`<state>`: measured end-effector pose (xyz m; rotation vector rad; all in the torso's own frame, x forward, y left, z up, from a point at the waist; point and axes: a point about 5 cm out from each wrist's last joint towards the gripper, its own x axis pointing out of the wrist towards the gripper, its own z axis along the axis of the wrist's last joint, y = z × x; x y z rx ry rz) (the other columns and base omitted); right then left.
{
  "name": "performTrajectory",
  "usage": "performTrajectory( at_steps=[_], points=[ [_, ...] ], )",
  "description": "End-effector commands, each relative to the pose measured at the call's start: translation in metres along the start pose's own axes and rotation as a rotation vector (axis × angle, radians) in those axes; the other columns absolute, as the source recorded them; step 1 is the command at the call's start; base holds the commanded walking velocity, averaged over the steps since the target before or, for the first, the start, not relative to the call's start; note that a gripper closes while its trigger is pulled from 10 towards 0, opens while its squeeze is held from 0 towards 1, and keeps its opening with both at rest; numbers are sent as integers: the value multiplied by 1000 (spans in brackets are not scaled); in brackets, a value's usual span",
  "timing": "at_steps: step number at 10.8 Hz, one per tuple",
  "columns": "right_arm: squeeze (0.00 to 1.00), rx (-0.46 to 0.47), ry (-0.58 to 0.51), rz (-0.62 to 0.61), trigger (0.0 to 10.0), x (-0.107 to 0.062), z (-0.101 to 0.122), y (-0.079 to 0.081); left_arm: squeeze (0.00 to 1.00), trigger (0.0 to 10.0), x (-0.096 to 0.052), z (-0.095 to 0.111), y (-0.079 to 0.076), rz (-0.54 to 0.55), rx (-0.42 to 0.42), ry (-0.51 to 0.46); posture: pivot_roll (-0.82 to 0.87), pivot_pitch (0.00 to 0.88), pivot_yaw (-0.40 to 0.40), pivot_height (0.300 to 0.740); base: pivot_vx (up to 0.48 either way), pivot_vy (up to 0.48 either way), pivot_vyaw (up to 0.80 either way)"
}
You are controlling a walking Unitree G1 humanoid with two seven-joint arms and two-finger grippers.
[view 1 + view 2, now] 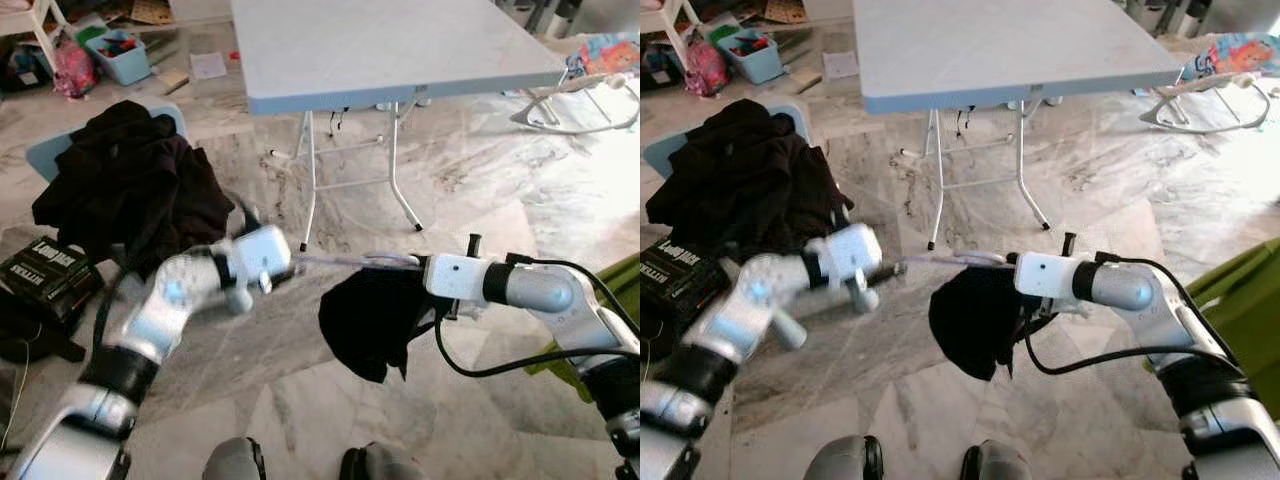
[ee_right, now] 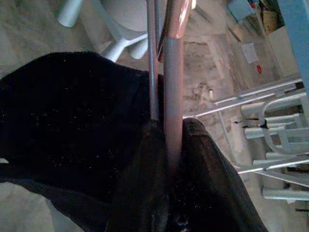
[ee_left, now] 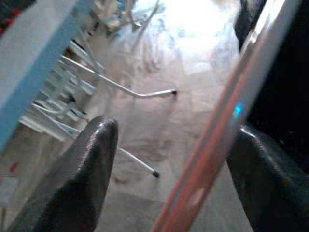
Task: Hang hanger
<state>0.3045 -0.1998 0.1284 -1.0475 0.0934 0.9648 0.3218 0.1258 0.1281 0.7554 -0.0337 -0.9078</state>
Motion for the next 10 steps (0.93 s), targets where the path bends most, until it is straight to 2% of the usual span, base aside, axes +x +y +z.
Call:
performTrajectory(
  at_steps=[1, 2, 3, 4, 5, 6, 7, 8, 9, 10],
  points=[
    [0, -46, -33, -24, 10000, 4, 10, -8, 0, 10000, 8, 16, -4, -28, 38, -64, -63, 113, -29, 740, 0, 0, 0],
    [0, -43, -20, -24, 10000, 5, 8, -7, 0, 10000, 9, 19, -3, -14, 56, -73, -63, 113, -29, 740, 0, 0, 0],
    [0, -49, -7, -24, 10000, 5, 5, -5, 1000, 10000, 10, 19, -2, 3, 20, -78, -63, 113, -29, 740, 0, 0, 0],
    [0, -65, 11, -19, 10000, 5, 2, -4, 1000, 10000, 8, 17, 6, 88, 144, -63, -65, 114, -26, 740, 0, 0, 0],
    [0, -75, 26, -25, 10000, 4, 0, -5, 1000, 10000, 8, 20, 19, 213, 214, -58, -65, 114, -26, 740, 0, 0, 0],
    [0, -100, 67, -37, 10000, 5, -4, -7, 698, 10000, 6, 26, 28, 307, 218, -96, -64, 115, -27, 740, 0, 0, 0],
    [0, -98, 104, -63, 10000, 6, -8, -9, 522, 10000, 7, 29, 26, 330, 152, -131, -64, 115, -27, 740, 0, 0, 0],
    [0, -92, 88, -70, 10000, 7, -6, -10, 400, 10000, 10, 25, 14, 258, 178, -115, -61, 114, -28, 740, 0, 0, 0],
    [0, -105, 100, -69, 10000, 7, -8, -11, 824, 10000, 12, 19, -3, 129, 131, -116, -62, 113, -28, 740, 0, 0, 0],
    [0, -113, 127, -76, 10000, 5, -12, -13, 1000, 10000, 11, 16, -15, 17, 110, -105, -60, 112, -29, 740, 0, 0, 0]
  ],
)
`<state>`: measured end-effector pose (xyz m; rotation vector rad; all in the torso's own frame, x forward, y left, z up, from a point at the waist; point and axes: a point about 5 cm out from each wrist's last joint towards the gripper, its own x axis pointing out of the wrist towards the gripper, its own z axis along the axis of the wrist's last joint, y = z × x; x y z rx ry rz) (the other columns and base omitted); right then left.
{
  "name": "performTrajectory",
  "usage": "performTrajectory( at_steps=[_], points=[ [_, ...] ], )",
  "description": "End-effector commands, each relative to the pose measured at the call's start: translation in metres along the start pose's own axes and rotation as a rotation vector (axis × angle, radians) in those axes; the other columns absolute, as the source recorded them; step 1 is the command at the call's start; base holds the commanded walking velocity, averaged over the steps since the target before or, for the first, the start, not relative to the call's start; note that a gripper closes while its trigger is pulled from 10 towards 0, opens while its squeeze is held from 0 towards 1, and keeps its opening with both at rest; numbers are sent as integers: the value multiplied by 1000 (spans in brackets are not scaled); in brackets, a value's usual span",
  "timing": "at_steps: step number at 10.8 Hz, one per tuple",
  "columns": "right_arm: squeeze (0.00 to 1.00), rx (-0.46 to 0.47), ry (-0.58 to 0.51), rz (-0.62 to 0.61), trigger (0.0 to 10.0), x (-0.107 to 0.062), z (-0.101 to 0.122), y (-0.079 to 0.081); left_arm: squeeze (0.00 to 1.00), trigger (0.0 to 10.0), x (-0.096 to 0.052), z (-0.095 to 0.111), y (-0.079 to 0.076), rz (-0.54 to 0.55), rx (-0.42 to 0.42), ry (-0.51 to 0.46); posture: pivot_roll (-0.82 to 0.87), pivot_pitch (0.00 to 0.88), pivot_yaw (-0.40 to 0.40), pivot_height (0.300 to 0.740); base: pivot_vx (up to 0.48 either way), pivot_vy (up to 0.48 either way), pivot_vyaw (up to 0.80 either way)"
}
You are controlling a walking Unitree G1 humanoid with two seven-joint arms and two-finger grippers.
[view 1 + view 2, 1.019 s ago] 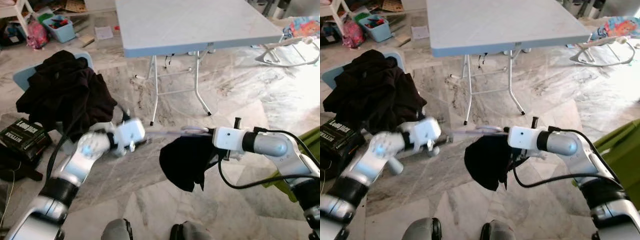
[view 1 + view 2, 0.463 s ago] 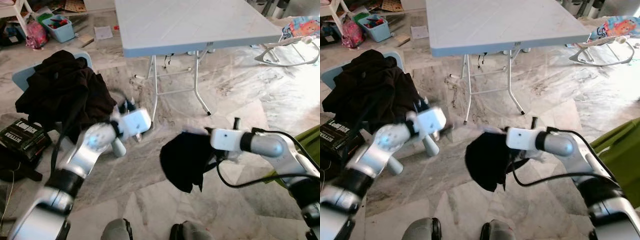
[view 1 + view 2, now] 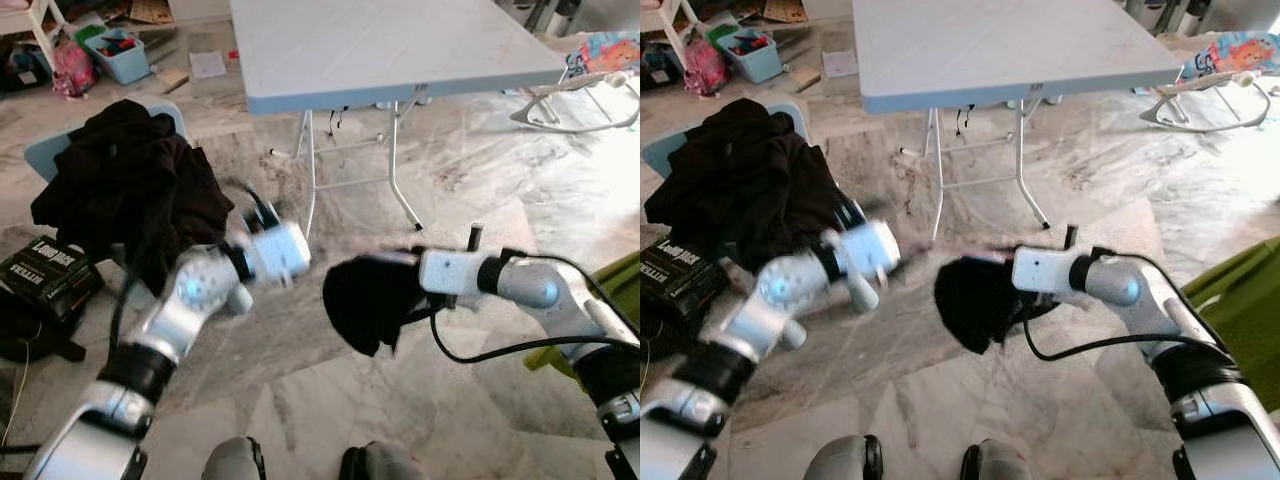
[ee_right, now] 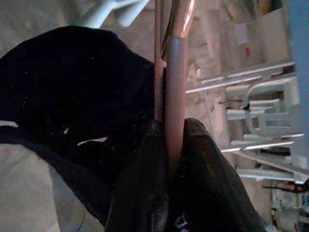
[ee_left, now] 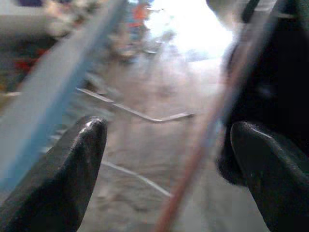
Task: Hang hanger
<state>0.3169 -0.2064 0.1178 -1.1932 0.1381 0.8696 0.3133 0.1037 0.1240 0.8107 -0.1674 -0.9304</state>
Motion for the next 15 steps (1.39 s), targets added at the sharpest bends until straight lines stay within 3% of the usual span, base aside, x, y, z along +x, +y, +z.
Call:
performTrajectory(
  at_steps=[1, 2, 3, 4, 5, 6, 8, 10, 11, 14, 15],
  points=[
    [0, -27, 10, -36, 10000, -3, -1, -11, 1000, 10000, -1, 3, -1, -35, 20, -7, -62, 112, -29, 740, 0, 0, 0],
    [0, -34, 32, -32, 10000, -3, -3, -10, 1000, 10000, -2, 3, 5, -3, 41, 10, -62, 112, -29, 740, 0, 0, 0],
    [0, -28, 42, -45, 10000, -3, -4, -10, 1000, 10000, -3, 1, 13, 38, -17, 12, -62, 112, -30, 740, 0, 0, 0],
    [0, -31, 51, -48, 10000, -2, -6, -11, 737, 10000, -11, -6, 1, -119, -97, 49, -62, 112, -31, 740, 0, 0, 0],
    [0, -37, 44, -45, 10000, -2, -5, -11, 0, 10000, -15, -10, -1, -159, -60, 72, -62, 112, -31, 740, 0, 0, 0],
    [0, -42, 40, -45, 10000, -1, -5, -11, 0, 10000, -16, -11, 3, -138, -44, 76, -59, 113, -31, 740, 0, 0, 0],
    [0, -33, 61, -50, 10000, -1, -7, -12, 0, 10000, -18, -3, 9, -175, -139, 41, -62, 112, -31, 740, 0, 0, 0],
    [0, -37, 25, -35, 10000, 0, -3, -10, 0, 10000, -18, -18, 16, -124, -54, 102, -64, 107, -28, 740, 0, 0, 0],
    [0, -22, -14, 12, 10000, -2, 3, -7, 0, 10000, -17, -21, 23, -52, -63, 99, -64, 107, -28, 740, 0, 0, 0],
    [0, -8, -98, 49, 10000, -8, 14, -12, 0, 10000, -9, -28, 12, -79, -83, 102, -75, 108, -30, 740, 0, 0, 0],
    [0, -15, -104, 39, 10000, -7, 16, -16, 0, 2902, -3, -25, 8, -84, -106, 79, -77, 112, -31, 740, 0, 0, 0]
  ],
)
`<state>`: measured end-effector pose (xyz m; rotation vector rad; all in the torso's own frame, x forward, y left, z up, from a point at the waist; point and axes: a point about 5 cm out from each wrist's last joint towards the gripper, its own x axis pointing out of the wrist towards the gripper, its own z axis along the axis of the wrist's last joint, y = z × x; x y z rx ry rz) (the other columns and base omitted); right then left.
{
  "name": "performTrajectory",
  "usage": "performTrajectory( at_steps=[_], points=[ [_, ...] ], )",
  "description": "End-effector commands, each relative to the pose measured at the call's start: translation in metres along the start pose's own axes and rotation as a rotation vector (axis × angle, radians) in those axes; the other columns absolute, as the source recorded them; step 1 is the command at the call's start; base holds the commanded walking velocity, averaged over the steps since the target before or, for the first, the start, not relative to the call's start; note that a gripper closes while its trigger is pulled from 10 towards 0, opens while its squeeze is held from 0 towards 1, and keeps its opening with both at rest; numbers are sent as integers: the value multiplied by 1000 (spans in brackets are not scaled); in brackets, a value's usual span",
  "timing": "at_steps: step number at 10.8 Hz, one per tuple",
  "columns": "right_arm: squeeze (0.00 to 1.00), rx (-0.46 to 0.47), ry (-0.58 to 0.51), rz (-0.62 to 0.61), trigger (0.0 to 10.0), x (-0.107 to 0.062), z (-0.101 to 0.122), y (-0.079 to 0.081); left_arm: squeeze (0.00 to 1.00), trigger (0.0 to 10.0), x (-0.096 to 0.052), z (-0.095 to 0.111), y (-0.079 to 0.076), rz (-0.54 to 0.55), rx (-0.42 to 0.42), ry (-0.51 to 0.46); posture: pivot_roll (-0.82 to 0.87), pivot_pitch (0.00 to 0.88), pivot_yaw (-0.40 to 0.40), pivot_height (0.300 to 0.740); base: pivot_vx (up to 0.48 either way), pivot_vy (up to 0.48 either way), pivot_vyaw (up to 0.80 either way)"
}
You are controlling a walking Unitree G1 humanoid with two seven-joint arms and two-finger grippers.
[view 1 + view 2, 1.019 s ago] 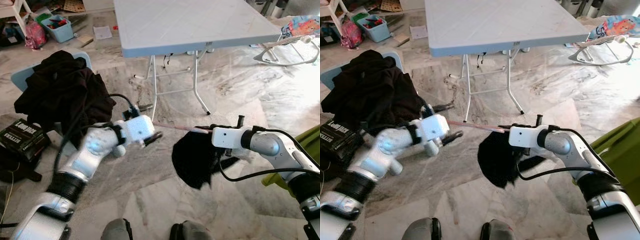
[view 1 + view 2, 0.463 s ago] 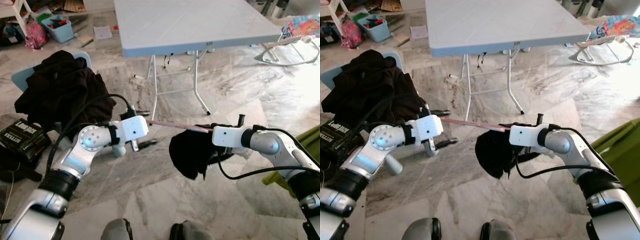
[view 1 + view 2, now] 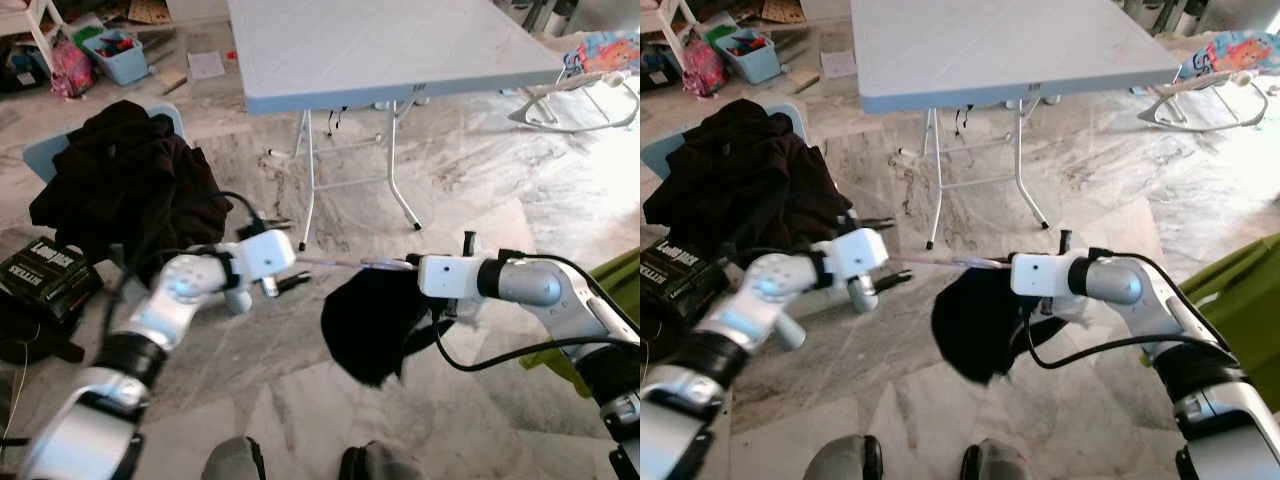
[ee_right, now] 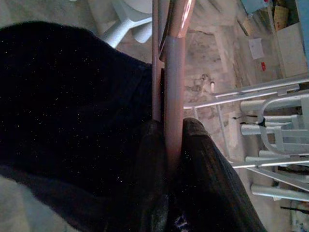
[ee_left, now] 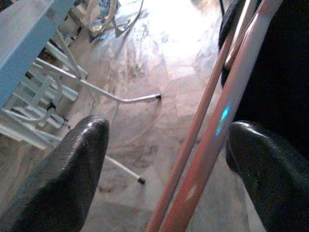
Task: Hang hanger
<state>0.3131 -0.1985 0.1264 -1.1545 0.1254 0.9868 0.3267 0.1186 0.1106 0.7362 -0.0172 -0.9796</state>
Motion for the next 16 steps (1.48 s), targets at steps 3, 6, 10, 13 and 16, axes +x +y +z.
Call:
performTrajectory(
  at_steps=[3, 6, 10, 13, 16],
  points=[
    [0, -16, -55, -24, 10000, -1, 12, -9, 0, 0, 9, 5, -3, -28, 23, -24, -77, 112, -31, 740, 0, 0, 0],
    [0, -15, -57, -26, 10000, -1, 12, -10, 0, 0, 10, 4, -5, -54, 23, -20, -76, 120, -31, 740, 0, 0, 0],
    [0, -21, -60, -29, 10000, 0, 13, -10, 0, 0, 8, -3, -6, -75, 19, 3, -72, 118, -28, 740, 0, 0, 0],
    [0, -25, -59, -24, 10000, 0, 12, -8, 0, 0, 7, -4, -9, -91, 9, 5, -75, 116, -30, 740, 0, 0, 0],
    [0, -33, -80, -17, 10000, 2, 15, -7, 0, 0, 7, -5, -12, -88, -4, -6, -75, 113, -30, 740, 0, 0, 0]
  ],
)
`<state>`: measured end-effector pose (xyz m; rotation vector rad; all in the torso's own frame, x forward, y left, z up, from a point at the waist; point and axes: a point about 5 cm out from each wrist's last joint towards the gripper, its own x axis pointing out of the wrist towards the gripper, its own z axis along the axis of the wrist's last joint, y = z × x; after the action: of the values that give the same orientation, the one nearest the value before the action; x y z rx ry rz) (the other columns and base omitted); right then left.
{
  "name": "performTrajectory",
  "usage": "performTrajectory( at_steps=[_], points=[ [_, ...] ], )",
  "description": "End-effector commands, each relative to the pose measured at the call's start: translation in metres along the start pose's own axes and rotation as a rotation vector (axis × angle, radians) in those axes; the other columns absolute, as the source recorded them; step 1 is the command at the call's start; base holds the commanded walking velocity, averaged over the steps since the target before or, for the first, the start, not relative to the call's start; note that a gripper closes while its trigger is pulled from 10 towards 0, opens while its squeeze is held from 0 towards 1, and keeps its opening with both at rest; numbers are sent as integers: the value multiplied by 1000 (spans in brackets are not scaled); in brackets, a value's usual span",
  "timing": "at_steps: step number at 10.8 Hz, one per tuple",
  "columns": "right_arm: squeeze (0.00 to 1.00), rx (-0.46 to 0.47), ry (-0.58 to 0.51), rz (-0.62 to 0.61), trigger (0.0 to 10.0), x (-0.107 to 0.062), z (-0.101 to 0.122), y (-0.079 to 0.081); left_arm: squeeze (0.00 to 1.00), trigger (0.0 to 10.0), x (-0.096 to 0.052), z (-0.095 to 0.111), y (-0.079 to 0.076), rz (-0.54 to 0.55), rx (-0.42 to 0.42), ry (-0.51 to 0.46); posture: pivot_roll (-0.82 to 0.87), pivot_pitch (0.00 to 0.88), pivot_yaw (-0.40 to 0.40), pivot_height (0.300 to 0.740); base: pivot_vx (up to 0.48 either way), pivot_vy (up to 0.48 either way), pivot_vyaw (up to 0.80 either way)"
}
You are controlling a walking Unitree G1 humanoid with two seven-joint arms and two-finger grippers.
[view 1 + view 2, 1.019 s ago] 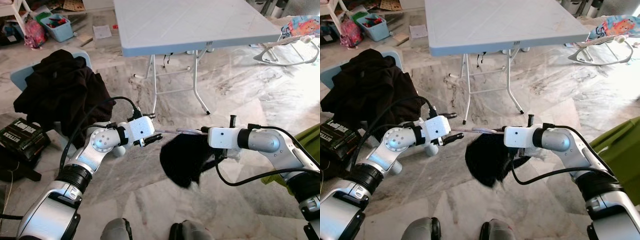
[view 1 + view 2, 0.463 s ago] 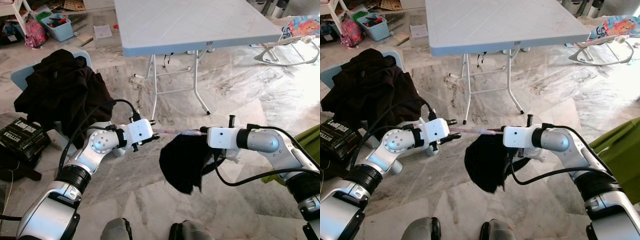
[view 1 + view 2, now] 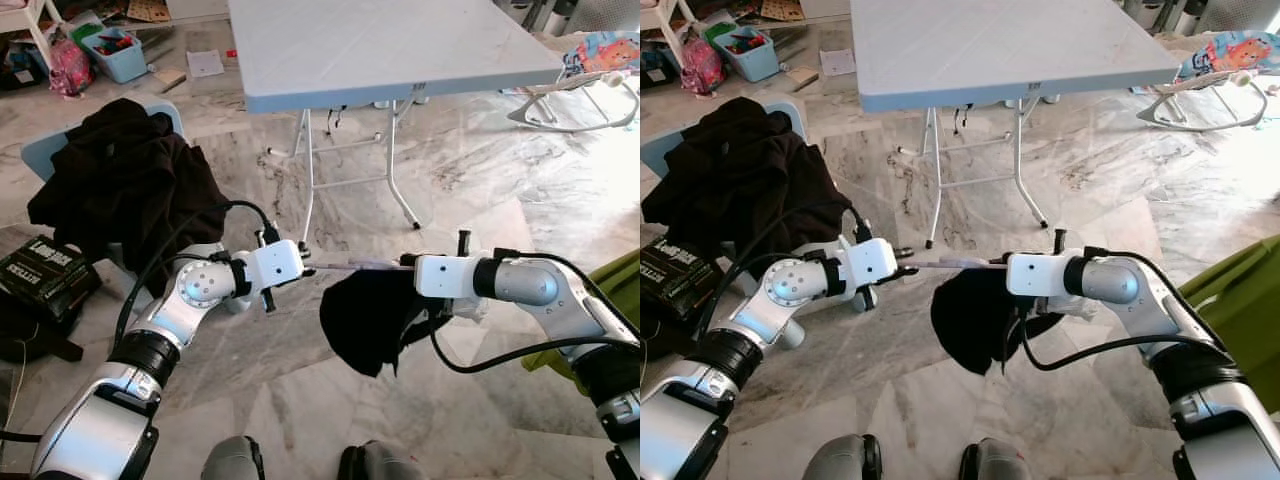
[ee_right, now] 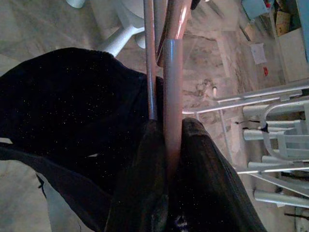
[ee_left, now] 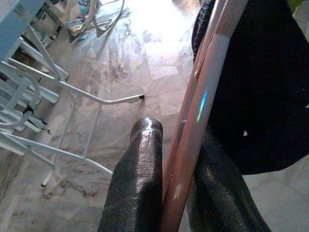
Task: Hang hanger
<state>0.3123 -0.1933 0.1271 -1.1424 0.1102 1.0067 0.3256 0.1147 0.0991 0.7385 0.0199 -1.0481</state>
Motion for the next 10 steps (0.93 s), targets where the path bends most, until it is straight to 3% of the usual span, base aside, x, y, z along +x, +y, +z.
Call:
performTrajectory(
  at_steps=[1, 4, 5, 8, 9, 10],
  points=[
    [0, -40, -64, -19, 10000, 0, 11, -7, 0, 0, 2, 1, -5, -15, -5, -15, -75, 113, -30, 740, 0, 0, 0],
    [0, -52, -102, 16, 10000, 0, 14, -6, 0, 0, 2, 0, -13, -14, -61, -38, -76, 110, -32, 740, 0, 0, 0],
    [1000, -23, -125, 7, 10000, 1, 16, -9, 0, 0, 2, 0, -12, -3, -71, -42, -73, 105, -34, 740, 0, 0, 0],
    [1000, -30, -136, -14, 10000, 5, 17, -14, 0, 0, 0, 2, -1, 99, -202, -101, -68, 110, -43, 740, 0, 0, 0],
    [1000, -22, -130, -83, 10000, 4, 15, -24, 0, 0, 0, 2, -1, 145, -278, -124, -71, 118, -51, 740, 0, 0, 0],
    [1000, -21, -128, -110, 10000, 1, 14, -29, 0, 0, -1, 2, -1, 166, -302, -132, -74, 122, -57, 740, 0, 0, 0]
  ],
)
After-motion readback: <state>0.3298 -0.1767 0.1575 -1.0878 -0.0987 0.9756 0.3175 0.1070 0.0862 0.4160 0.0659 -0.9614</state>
